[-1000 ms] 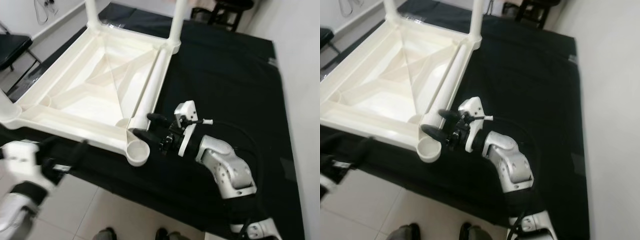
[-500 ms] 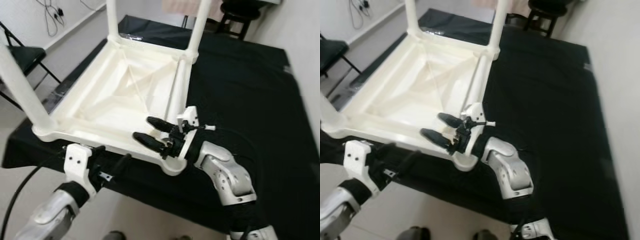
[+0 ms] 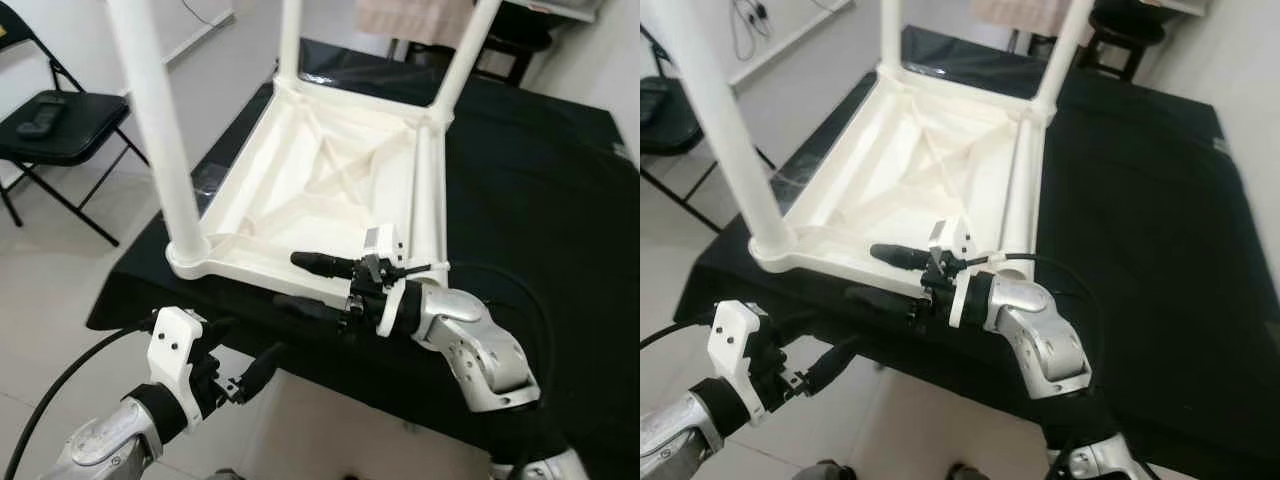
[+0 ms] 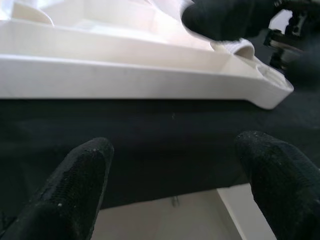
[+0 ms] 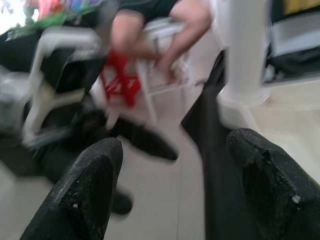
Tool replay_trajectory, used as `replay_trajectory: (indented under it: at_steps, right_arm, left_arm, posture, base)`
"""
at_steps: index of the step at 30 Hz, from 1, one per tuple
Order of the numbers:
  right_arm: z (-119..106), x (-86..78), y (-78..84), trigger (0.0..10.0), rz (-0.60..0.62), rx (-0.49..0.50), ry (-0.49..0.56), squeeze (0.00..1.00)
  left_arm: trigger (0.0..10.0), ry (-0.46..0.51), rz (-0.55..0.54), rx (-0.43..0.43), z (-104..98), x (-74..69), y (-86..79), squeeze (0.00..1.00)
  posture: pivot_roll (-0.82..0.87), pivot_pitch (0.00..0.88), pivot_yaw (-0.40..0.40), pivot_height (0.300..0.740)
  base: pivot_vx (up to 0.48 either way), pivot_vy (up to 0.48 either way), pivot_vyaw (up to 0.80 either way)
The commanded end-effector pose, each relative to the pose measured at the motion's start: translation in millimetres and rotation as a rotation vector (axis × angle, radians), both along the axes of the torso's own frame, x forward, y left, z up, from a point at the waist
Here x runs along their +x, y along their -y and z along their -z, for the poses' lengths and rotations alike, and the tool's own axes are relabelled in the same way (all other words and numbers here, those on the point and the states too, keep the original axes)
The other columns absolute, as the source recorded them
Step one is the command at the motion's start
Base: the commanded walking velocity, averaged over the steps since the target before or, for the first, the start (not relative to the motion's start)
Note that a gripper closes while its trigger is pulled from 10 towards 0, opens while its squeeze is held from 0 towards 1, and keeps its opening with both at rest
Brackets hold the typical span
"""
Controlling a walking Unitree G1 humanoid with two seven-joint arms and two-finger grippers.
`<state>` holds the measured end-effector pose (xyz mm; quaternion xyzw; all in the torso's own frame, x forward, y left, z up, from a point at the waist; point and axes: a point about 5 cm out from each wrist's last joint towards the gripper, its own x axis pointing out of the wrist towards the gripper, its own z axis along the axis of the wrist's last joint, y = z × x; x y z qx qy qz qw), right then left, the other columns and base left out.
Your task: Building children table
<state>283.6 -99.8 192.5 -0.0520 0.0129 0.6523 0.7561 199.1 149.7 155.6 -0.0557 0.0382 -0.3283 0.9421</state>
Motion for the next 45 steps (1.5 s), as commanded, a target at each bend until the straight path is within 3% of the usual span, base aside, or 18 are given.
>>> replay_trajectory:
  at_steps: [1, 10, 12, 15, 16, 21, 22, 24, 25, 27, 28, 29, 30, 33, 35, 40, 45]
  right_arm:
    - [3, -3.1, -1.6, 10.0, -0.034, -0.034, 0.006, 0.0]
    - [9, -0.5, -4.4, 10.0, -0.106, -0.168, 0.028, 0.0]
    - [13, -0.8, -5.4, 1.1, -0.155, -0.227, 0.015, 0.0]
    - [14, -0.5, -5.8, 1.1, -0.167, -0.252, 0.012, 0.0]
    - [16, 3.0, -9.1, 0.0, -0.152, -0.28, 0.016, 0.0]
    - [20, 13.2, -26.1, 0.0, -0.078, -0.32, 0.033, 0.0]
    - [21, 13.9, -37.0, 0.5, -0.059, -0.325, 0.032, 0.0]
    - [21, 13.6, -40.4, 0.5, -0.055, -0.323, 0.029, 0.0]
    - [22, 14.3, -45.4, 1.3, -0.039, -0.323, 0.029, 0.0]
    - [22, 14.9, -48.3, 1.3, -0.027, -0.323, 0.029, 0.0]
    - [24, 17.0, -52.4, 8.8, -0.001, -0.328, 0.029, 0.0]
    - [24, 17.0, -52.4, 8.8, -0.001, -0.328, 0.029, 0.0]
    - [26, 20.9, -57.1, 10.0, 0.047, -0.341, 0.032, 0.0]
    - [29, 37.5, -64.6, 10.0, 0.218, -0.388, 0.058, 0.0]
    - [29, 37.5, -64.6, 10.0, 0.218, -0.388, 0.058, 0.0]
    - [23, 53.7, -69.1, 10.0, 0.371, -0.433, 0.136, 0.0]
    - [10, 58.5, -84.5, 10.0, 0.449, -0.394, 0.197, 0.0]
  left_arm:
    - [10.0, -0.029, 0.038, 0.017, 4, -3.5, 4.0, 0.0]
    - [10.0, -0.054, 0.022, 0.04, 8, -4.8, -0.9, 0.0]
    - [10.0, -0.063, 0.021, 0.051, 10, -6.6, -1.9, 0.0]
    - [10.0, -0.064, 0.021, 0.056, 10, -7.1, -2.1, 0.0]
    - [10.0, -0.063, 0.016, 0.057, 10, -7.3, -2.3, 0.0]
    - [10.0, -0.051, -0.006, 0.079, 10, -7.4, -3.7, 0.0]
    - [10.0, -0.047, -0.021, 0.091, 10, -6.3, -5.4, 0.0]
    - [10.0, -0.046, -0.026, 0.093, 10, -5.7, -6.1, 0.0]
    - [10.0, -0.043, -0.034, 0.099, 10, -4.7, -7.2, 0.0]
    - [10.0, -0.04, -0.038, 0.103, 10, -4.2, -7.8, 0.0]
    - [10.0, -0.039, -0.044, 0.107, 10, -3.4, -8.6, 0.0]
    - [10.0, -0.039, -0.044, 0.107, 10, -3.4, -8.6, 0.0]
    - [10.0, -0.036, -0.051, 0.11, 10, -2.7, -9.3, 0.0]
    - [10.0, -0.024, -0.072, 0.117, 9, -1.4, -10.8, 0.0]
    - [10.0, -0.024, -0.072, 0.117, 9, -1.4, -10.8, 0.0]
    - [10.0, -0.014, -0.089, 0.125, 7, -1.1, -11.8, 0.0]
    - [10.0, -0.009, -0.097, 0.132, 7, -1.1, -11.7, 0.0]
  posture:
    - [0.09, 0.209, -0.083, 0.74]
    - [0.11, 0.22, -0.081, 0.74]
    - [0.11, 0.224, -0.083, 0.74]
    - [0.11, 0.225, -0.083, 0.74]
    - [0.11, 0.226, -0.083, 0.74]
    - [0.12, 0.23, -0.087, 0.74]
    - [0.12, 0.232, -0.088, 0.74]
    - [0.12, 0.232, -0.088, 0.74]
    - [0.12, 0.233, -0.09, 0.74]
    - [0.12, 0.233, -0.09, 0.74]
    - [0.12, 0.234, -0.091, 0.74]
    - [0.12, 0.234, -0.091, 0.74]
    - [0.12, 0.236, -0.093, 0.74]
    - [0.12, 0.239, -0.096, 0.74]
    - [0.12, 0.239, -0.096, 0.74]
    - [0.13, 0.245, -0.104, 0.74]
    - [0.13, 0.246, -0.107, 0.74]
  base:
    - [0.0, 0.0, 0.0]
    - [0.0, 0.0, 0.0]
    - [0.0, 0.0, 0.0]
    - [0.0, 0.0, 0.0]
    - [0.0, 0.0, 0.0]
    - [0.0, 0.0, 0.0]
    - [0.0, 0.0, 0.0]
    - [0.0, 0.0, 0.0]
    - [0.0, 0.0, 0.0]
    - [0.0, 0.0, 0.0]
    - [0.0, 0.0, 0.0]
    - [0.0, 0.0, 0.0]
    - [0.0, 0.0, 0.0]
    - [0.0, 0.0, 0.0]
    - [0.0, 0.0, 0.0]
    - [0.0, 0.0, 0.0]
    - [0.0, 0.0, 0.0]
